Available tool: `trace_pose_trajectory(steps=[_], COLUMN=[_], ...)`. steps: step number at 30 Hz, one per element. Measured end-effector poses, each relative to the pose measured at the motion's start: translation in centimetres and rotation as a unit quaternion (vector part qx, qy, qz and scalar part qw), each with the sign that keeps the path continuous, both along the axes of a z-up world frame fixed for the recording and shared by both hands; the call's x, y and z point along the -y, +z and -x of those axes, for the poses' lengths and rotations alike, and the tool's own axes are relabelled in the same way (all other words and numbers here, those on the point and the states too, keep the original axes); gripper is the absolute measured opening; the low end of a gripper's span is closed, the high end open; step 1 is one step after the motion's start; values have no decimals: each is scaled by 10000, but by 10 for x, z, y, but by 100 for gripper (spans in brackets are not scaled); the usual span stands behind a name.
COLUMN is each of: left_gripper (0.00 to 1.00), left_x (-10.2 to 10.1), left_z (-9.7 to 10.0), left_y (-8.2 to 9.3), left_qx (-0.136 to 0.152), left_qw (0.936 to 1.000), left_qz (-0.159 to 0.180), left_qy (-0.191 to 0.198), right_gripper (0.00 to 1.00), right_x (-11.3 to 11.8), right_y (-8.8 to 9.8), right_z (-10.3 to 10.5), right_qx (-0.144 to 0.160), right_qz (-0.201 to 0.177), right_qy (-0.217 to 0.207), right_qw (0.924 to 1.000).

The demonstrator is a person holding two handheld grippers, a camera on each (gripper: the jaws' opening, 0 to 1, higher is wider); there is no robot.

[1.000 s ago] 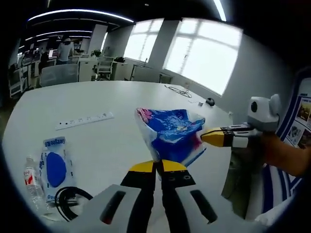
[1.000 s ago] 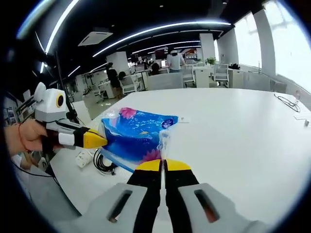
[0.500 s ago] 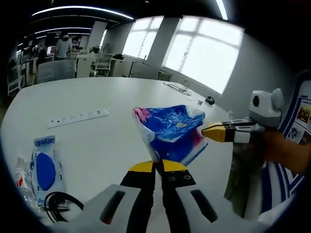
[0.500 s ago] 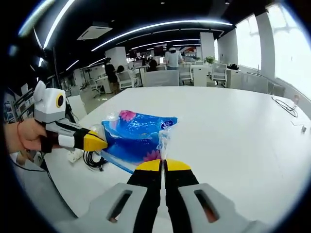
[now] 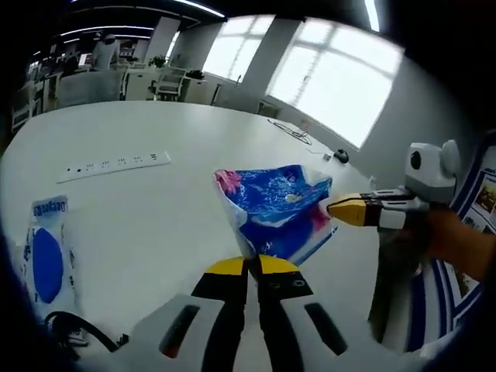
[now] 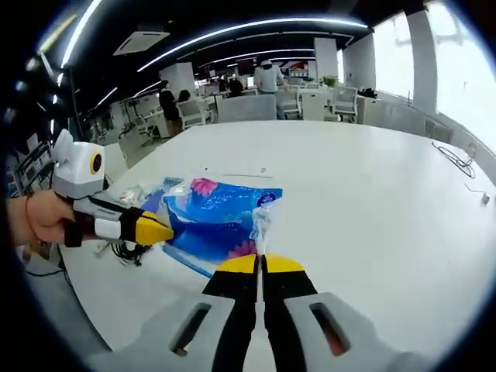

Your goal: Arrange the tabletop items into an orderly group along one side of the table until the central work area is clear of visible clutter.

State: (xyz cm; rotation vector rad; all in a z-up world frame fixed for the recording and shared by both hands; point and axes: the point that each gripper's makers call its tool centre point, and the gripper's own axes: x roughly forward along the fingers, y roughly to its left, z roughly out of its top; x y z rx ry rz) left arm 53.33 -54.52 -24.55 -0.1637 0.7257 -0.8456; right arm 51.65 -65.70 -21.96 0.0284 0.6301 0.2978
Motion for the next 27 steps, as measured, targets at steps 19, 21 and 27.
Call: trace_pose_trajectory(steps=[19,21,27], left_gripper=[2,2,2], left_x=[16,19,28], left_z=[-25,-24,-24], left_y=[-64,-69,-80], left_qx=[-713,-767,-881], left_qw=[9971,9967,9957], left_qz=[-226,-238,-264], left_qy=[147,127,92], right_gripper=[0,0,0], right_x=[16,20,29], right_y=[-63,-69,-79], right_z=[-31,-31,-33], right_qx=[-489,-535,-606], right_qz=[-9,-15,-36], right_qy=[-73,-101,-167], right_qw=[9988,9985,9980])
